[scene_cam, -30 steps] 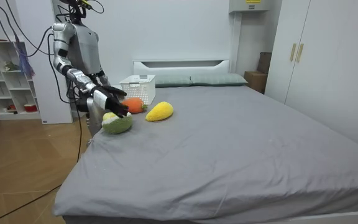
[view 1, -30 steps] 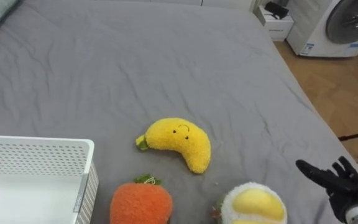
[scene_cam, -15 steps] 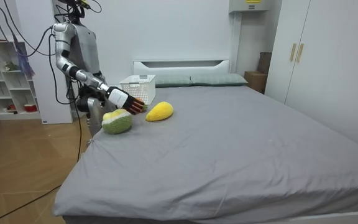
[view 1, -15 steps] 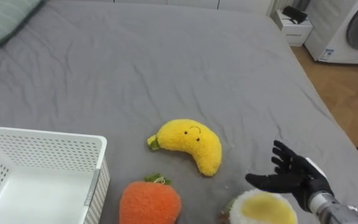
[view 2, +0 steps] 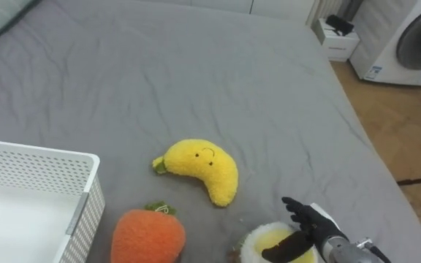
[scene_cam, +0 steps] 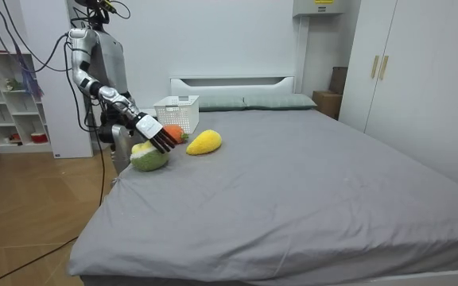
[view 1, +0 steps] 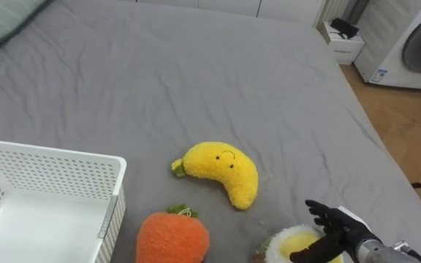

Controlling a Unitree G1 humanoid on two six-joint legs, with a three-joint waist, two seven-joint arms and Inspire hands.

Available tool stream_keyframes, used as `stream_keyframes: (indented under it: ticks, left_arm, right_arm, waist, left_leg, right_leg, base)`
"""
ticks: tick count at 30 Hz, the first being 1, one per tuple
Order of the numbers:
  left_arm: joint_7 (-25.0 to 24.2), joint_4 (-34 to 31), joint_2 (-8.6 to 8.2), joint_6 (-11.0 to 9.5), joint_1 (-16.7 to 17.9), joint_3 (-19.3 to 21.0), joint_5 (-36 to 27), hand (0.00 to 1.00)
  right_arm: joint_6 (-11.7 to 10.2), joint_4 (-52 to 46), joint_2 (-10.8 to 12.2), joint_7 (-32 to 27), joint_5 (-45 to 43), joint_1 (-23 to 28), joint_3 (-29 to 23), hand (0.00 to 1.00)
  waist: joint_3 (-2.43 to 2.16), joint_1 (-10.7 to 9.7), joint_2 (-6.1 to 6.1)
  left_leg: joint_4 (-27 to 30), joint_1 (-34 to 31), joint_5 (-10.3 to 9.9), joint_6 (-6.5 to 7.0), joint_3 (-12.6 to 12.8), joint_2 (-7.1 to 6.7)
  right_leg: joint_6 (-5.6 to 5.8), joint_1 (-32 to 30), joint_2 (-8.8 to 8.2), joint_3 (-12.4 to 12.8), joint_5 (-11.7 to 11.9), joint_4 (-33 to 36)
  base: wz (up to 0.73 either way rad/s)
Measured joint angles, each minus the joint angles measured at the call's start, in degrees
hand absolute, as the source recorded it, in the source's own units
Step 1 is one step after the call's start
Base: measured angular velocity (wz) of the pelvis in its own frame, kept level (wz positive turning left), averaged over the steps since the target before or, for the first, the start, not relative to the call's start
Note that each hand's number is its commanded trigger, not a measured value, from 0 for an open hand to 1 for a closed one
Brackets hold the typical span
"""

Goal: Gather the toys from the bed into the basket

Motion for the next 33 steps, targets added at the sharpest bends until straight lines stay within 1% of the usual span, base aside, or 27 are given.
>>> stream_keyframes:
  ticks: [3,6,9,11,13,15,16,20,22,23,24,25,26,28,31,33]
  left_arm:
    - [0.04,-0.82,0.00,0.00,-0.25,0.00,-0.01,0.00]
    - [0.04,-0.93,0.01,-0.03,-0.49,0.00,-0.02,0.00]
    - [0.03,-1.10,0.02,-0.10,-1.01,0.00,-0.02,0.00]
    - [0.03,-1.10,0.07,-0.11,-1.09,-0.15,-0.03,0.00]
    - [0.03,-1.11,0.24,-0.11,-1.52,-0.36,-0.14,0.00]
    - [0.04,-1.08,0.33,-0.14,-1.88,-0.49,-0.15,0.00]
    - [0.04,-1.08,0.33,-0.15,-1.99,-0.49,-0.15,0.00]
    - [0.04,-1.08,0.33,-0.20,-1.93,-0.49,-0.13,0.00]
    - [0.06,-1.03,0.24,-0.21,-2.04,-1.00,-0.26,0.00]
    - [0.07,-1.04,0.15,-0.21,-2.05,-1.10,-0.36,0.00]
    - [0.23,-1.04,-0.11,-0.21,-2.05,-1.12,-1.02,0.00]
    - [0.59,-1.05,-0.47,-0.21,-2.03,-1.12,-1.77,0.00]
    - [0.76,-1.05,-0.62,-0.21,-2.05,-1.14,-2.14,0.00]
    - [1.23,-1.05,-0.88,-0.36,-2.11,-1.77,-2.49,0.00]
    - [1.87,-1.05,-0.96,-0.70,-1.92,-2.94,-2.46,0.00]
    - [2.86,-1.05,-1.07,-0.84,-1.86,-3.84,-2.49,0.00]
  right_arm:
    - [0.32,-0.47,0.00,0.65,-2.40,-0.41,-0.03,0.00]
    - [0.57,-0.45,0.00,1.20,-4.94,-0.90,-0.03,0.00]
    - [0.59,-0.25,0.01,1.30,-6.75,-0.93,-0.03,0.00]
    - [0.60,-0.01,0.01,1.37,-7.35,-0.94,0.02,0.00]
    - [0.64,0.09,0.01,1.18,-8.77,-0.89,0.07,0.00]
    - [0.62,0.53,0.01,0.58,-8.99,-0.89,0.28,0.00]
    - [0.60,1.14,0.01,-0.06,-8.97,-0.89,0.65,0.00]
    - [0.61,2.19,0.28,-2.14,-9.36,-0.82,2.11,0.00]
    - [0.54,2.17,0.91,-3.20,-11.24,-0.82,2.20,0.00]
    - [0.54,2.17,1.13,-3.56,-11.51,-0.82,2.16,0.00]
    - [0.52,2.17,1.70,-4.21,-12.55,-0.82,2.17,0.00]
    - [0.52,2.20,2.37,-4.78,-13.55,-0.79,2.18,0.00]
    - [0.52,2.25,2.78,-5.31,-13.88,-0.73,2.18,0.00]
    - [0.37,2.43,4.46,-7.66,-15.11,0.07,2.33,0.00]
    - [-0.54,4.58,5.20,-10.31,-15.09,0.30,3.61,0.00]
    - [-1.33,7.95,5.79,-12.93,-15.00,0.36,4.55,0.00]
  waist:
    - [0.03,0.00,0.03]
    - [0.23,0.11,0.06]
    - [0.30,0.07,0.15]
    - [0.42,0.10,0.28]
    - [0.70,0.10,0.42]
    - [0.88,0.25,0.51]
    - [0.78,0.23,0.31]
    - [0.79,0.31,0.32]
    - [0.72,0.29,0.59]
    - [0.83,0.27,0.90]
    - [0.65,0.22,0.94]
    - [0.57,0.20,1.31]
    - [0.53,0.12,1.39]
    - [0.61,0.13,1.80]
    - [0.57,0.19,2.13]
    - [0.47,0.21,2.30]
  left_leg:
    - [0.00,-0.04,0.00,0.00,-0.17,-0.02]
    - [-0.01,-0.12,0.01,0.00,-0.25,-0.03]
    - [0.00,-0.49,0.01,0.00,-0.29,-0.03]
    - [-0.01,-0.56,0.01,0.00,-0.29,-0.02]
    - [-0.03,-0.55,0.01,0.00,-0.34,-0.02]
    - [-0.05,-0.55,0.00,0.00,-0.34,-0.02]
    - [-0.05,-0.56,0.00,0.00,-0.33,-0.02]
    - [-0.05,-0.57,0.01,0.00,-0.28,-0.01]
    - [0.00,-0.55,0.00,0.00,-0.27,0.00]
    - [0.01,-0.55,0.01,0.00,-0.27,0.00]
    - [0.01,-0.54,0.01,0.00,-0.29,0.01]
    - [0.00,-0.54,0.00,0.00,-0.45,0.00]
    - [0.00,-0.53,0.00,0.00,-0.58,-0.01]
    - [-0.03,-0.48,0.00,0.00,-1.23,-0.05]
    - [0.00,-0.50,0.01,-0.01,-1.39,-0.06]
    - [0.07,-0.53,0.01,-0.01,-1.56,-0.06]
  right_leg:
    - [0.00,0.00,-0.02,0.00,0.00,-0.02]
    - [0.00,-0.06,-0.01,-0.03,0.00,-0.02]
    - [0.00,-0.39,0.00,-0.03,0.01,0.03]
    - [0.01,-0.48,0.00,-0.02,0.02,0.04]
    - [0.01,-0.48,0.00,-0.05,0.02,0.03]
    - [0.01,-0.49,0.02,-0.02,0.02,0.02]
    - [0.01,-0.49,0.02,-0.05,0.02,0.02]
    - [0.02,-0.50,0.03,-0.05,0.03,0.07]
    - [0.03,-0.48,0.13,-0.04,0.04,0.16]
    - [0.03,-0.49,0.17,-0.03,0.04,0.19]
    - [0.03,-0.50,0.12,-0.15,0.04,0.22]
    - [0.05,-0.40,0.09,-0.58,0.05,0.23]
    - [0.05,-0.31,0.07,-0.66,0.05,0.22]
    - [0.05,0.17,0.26,-0.92,0.05,0.05]
    - [0.05,0.23,0.26,-0.90,0.05,0.04]
    - [0.05,0.32,0.23,-0.91,0.05,0.05]
  base:
    - [0.01]
    - [0.00]
    - [0.00]
    - [0.00]
    - [0.00]
    - [0.00]
    - [0.00]
    - [0.00]
    - [0.00]
    - [0.00]
    - [0.00]
    - [0.05]
    - [0.09]
    - [0.13]
    - [0.04]
    - [0.02]
